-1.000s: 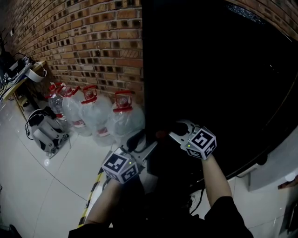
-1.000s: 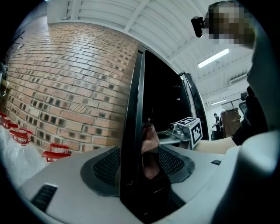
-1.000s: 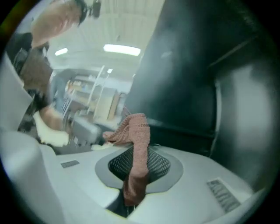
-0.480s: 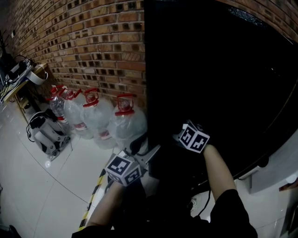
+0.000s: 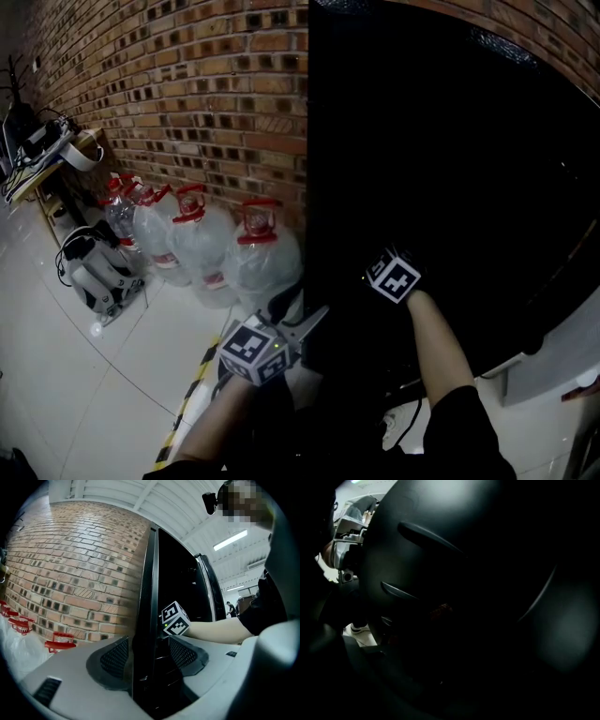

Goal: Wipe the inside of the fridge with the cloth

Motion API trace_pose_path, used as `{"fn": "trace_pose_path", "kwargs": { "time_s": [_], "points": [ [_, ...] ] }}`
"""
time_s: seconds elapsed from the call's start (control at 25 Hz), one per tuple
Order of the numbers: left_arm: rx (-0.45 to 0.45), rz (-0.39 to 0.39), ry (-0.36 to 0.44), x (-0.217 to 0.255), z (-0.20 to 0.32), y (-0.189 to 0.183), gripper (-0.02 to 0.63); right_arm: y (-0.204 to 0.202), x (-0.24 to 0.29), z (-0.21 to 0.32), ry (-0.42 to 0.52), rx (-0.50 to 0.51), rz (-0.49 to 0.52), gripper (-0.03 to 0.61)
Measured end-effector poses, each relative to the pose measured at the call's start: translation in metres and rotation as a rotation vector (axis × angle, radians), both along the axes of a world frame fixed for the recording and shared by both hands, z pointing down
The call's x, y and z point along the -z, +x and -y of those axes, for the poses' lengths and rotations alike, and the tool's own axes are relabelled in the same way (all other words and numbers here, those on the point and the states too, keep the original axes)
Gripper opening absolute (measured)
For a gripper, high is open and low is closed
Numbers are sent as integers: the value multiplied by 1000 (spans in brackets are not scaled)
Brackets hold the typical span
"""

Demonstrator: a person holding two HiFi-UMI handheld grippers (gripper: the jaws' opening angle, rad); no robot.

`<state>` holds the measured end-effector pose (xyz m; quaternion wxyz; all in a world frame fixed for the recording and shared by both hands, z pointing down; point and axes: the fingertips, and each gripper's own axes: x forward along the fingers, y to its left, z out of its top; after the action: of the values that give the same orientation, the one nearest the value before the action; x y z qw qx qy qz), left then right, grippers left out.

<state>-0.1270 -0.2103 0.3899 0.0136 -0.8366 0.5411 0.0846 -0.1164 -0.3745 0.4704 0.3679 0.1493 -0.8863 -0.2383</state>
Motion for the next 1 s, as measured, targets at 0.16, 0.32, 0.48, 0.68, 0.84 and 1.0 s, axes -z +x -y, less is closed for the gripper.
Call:
{"fn": "trace_pose_path", "kwargs": {
  "time_s": [0.16, 0.32, 0.48, 0.68, 0.84, 1.0],
  "points": [
    [1, -8, -3, -2, 5, -3, 281, -5, 3, 14, 4, -28, 18, 78],
    [-5, -9, -3, -1, 6, -4, 281, -8, 1, 28, -3, -81, 42, 78],
    [-15, -14, 19, 7, 11, -2, 281, -6, 4, 50, 3, -136, 62, 78],
    [-15, 5, 22, 10, 17, 0, 281, -6, 5, 73, -8, -208, 76, 78],
    [7, 27, 10, 11, 28, 0, 281, -6, 4, 91, -21, -251, 91, 79],
    [56, 44, 13, 13, 32, -4, 244, -6, 2, 102, -15, -297, 101, 80]
  ]
}}
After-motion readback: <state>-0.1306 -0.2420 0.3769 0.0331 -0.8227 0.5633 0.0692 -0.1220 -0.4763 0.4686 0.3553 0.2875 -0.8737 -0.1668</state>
